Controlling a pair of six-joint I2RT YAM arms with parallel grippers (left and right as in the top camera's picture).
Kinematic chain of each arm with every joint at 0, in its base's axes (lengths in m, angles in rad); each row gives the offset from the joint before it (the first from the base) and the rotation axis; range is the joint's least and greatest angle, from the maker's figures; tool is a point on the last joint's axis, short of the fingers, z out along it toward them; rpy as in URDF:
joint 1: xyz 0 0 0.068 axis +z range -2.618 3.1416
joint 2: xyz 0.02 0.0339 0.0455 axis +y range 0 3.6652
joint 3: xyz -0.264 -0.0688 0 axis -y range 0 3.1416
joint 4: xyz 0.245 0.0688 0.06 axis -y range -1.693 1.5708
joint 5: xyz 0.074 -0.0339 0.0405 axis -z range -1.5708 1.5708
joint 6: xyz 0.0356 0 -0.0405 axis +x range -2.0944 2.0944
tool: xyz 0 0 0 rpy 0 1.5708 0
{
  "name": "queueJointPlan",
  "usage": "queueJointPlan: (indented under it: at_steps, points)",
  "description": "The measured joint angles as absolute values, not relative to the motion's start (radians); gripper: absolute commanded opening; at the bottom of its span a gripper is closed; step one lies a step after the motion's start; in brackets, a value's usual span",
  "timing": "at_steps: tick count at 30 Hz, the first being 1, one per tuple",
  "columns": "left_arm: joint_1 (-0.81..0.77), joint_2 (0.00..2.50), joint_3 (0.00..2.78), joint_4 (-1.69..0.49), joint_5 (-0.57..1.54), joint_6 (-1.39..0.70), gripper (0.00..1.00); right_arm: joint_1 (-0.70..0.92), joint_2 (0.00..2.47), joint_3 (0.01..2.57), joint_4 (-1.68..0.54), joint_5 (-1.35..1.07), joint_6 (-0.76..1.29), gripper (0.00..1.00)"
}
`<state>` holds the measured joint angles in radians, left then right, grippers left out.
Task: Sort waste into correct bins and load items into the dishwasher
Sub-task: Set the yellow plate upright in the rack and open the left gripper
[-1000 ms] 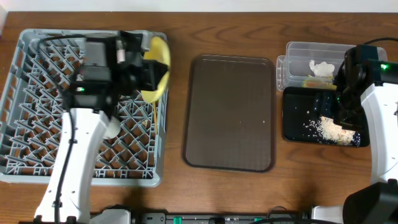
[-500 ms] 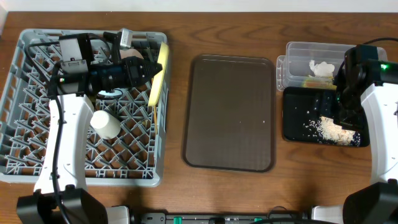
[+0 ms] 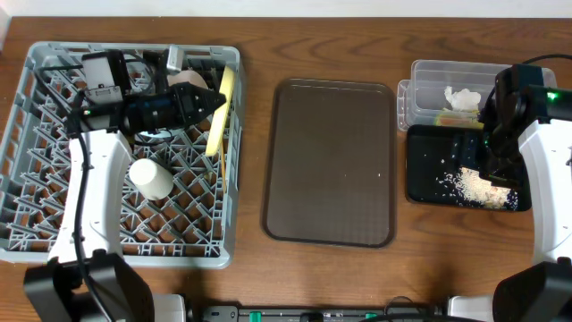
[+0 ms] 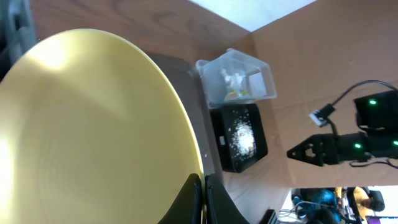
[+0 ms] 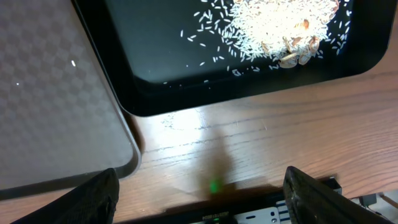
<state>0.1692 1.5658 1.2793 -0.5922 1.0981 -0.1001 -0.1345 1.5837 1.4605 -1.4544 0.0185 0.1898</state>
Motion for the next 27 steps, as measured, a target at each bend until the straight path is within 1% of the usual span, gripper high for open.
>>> queueJointPlan:
  at_steps: [3,4,6,8,10,15,16,19,21,23,27]
  points:
    - [0.169,1.592,1.275,-0.602,1.064,-0.1,0.06,-0.134,1.584,1.46,-1.454,0.019,0.19,0.82]
    - [0.169,1.6,1.273,-0.608,1.043,-0.1,0.09,-0.134,1.584,1.46,-1.454,0.019,0.19,0.82]
    - [0.169,1.611,1.27,-0.623,0.995,-0.099,0.22,-0.134,1.584,1.46,-1.454,0.019,0.19,0.83]
    - [0.169,1.614,1.267,-0.632,0.936,-0.102,0.29,-0.134,1.584,1.46,-1.454,0.019,0.19,0.83]
    - [0.169,1.613,1.267,-0.632,0.883,-0.098,0.41,-0.134,1.584,1.46,-1.453,0.019,0.19,0.85]
    - [0.168,1.6,1.267,-0.642,0.743,-0.098,0.58,-0.134,1.584,1.46,-1.435,0.019,0.187,0.91]
    - [0.169,1.6,1.267,-0.648,0.712,-0.098,0.6,-0.134,1.584,1.46,-1.425,0.017,0.186,0.92]
    - [0.169,1.592,1.267,-0.648,0.611,-0.098,0.68,-0.134,1.584,1.46,-1.375,0.0,0.182,0.94]
    - [0.169,1.569,1.267,-0.649,0.545,-0.094,0.75,-0.134,1.584,1.46,-1.329,-0.019,0.18,0.95]
    - [0.169,1.535,1.267,-0.649,0.501,-0.096,0.77,-0.134,1.584,1.46,-1.274,-0.049,0.173,0.95]
    - [0.169,1.444,1.267,-0.657,0.452,-0.096,0.79,-0.134,1.584,1.46,-1.142,-0.133,0.143,0.97]
